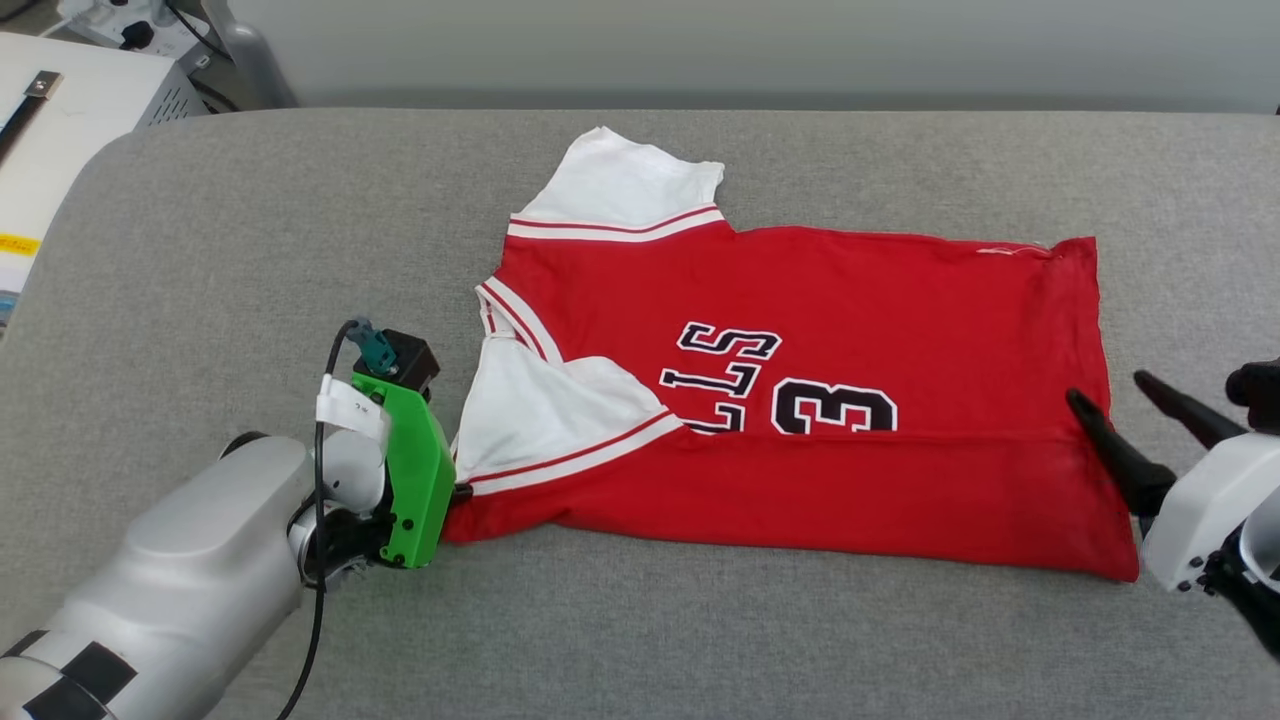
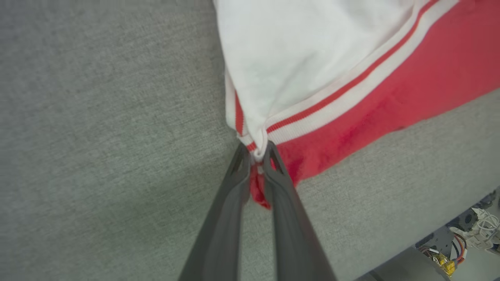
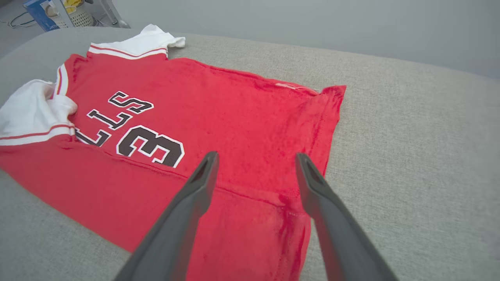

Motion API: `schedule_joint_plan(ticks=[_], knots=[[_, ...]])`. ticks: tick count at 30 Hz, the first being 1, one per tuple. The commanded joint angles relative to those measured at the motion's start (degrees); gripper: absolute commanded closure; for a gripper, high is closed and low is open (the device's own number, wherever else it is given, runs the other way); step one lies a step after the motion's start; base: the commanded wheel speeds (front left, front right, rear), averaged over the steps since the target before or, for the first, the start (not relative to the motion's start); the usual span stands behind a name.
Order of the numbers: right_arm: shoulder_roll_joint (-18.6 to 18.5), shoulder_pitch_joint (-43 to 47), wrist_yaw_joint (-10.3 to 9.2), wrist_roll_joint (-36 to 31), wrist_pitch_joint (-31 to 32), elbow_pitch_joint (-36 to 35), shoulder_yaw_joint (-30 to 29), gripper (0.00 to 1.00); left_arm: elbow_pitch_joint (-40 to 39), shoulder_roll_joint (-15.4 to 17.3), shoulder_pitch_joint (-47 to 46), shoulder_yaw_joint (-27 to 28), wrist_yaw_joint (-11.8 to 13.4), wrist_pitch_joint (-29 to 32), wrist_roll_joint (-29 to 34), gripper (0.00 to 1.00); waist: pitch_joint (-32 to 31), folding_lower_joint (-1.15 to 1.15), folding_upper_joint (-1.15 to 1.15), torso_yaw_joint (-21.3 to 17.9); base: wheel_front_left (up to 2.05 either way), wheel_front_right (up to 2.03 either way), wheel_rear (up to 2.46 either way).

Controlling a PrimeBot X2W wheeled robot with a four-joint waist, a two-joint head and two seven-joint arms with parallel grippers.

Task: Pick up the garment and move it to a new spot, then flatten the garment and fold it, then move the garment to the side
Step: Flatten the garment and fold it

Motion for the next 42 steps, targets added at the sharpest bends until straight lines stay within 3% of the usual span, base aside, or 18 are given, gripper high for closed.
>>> schedule_joint_plan(ticks=[1,5,10,17,27,37,38,39,42], knots=[[-0.9,-1.5,-0.05,-0.8,0.5,-0.9,-0.8,0.00,-0.8,0.8,0.5,0.1,-0.1,-1.1,0.3,1.00,-0.6,0.00,0.00,0.3,0.00,0.00,0.00],[-4.0,-1.7,-0.05,-2.3,5.2,-3.8,-3.2,0.00,-4.3,2.3,0.0,0.8,-0.1,-3.4,0.5,1.00,-1.5,0.00,0.00,0.4,0.00,0.00,0.00],[-7.9,0.0,-0.05,0.4,17.9,-7.3,-4.5,0.00,-8.4,4.4,-0.2,1.3,0.0,-4.9,0.9,1.00,-1.8,0.00,0.00,0.4,0.00,0.00,0.00],[-8.1,2.7,-0.05,1.4,29.8,-7.1,-5.0,0.00,-11.9,6.0,0.0,1.4,0.9,-5.4,1.5,1.00,-0.8,0.00,0.00,0.4,0.00,0.00,0.00],[-2.4,1.4,-0.05,0.5,30.4,0.8,-4.4,0.00,-12.8,5.9,-1.0,1.3,1.0,-6.0,2.6,1.00,2.3,0.00,0.00,1.9,0.00,0.00,0.00],[1.5,0.4,-0.05,1.5,26.9,11.2,1.7,0.00,-11.1,4.4,-1.3,1.1,0.8,-6.7,2.7,1.00,3.8,0.00,0.00,3.2,0.00,0.00,0.00],[1.6,0.2,-0.05,2.0,26.1,11.6,2.2,0.63,-10.8,4.3,-1.1,1.1,0.7,-6.8,2.5,1.00,3.6,0.00,0.00,3.1,0.00,0.00,0.00],[1.5,0.0,-0.05,2.3,25.3,11.8,2.6,1.00,-10.5,4.2,-0.8,1.1,0.7,-6.9,2.3,1.00,3.4,0.00,0.00,2.9,0.00,0.00,0.00],[0.4,-0.4,-0.05,2.8,22.6,12.0,3.6,1.00,-9.6,4.1,0.0,0.8,0.6,-7.0,1.9,1.00,2.1,0.00,0.00,2.6,0.00,0.00,0.00]])
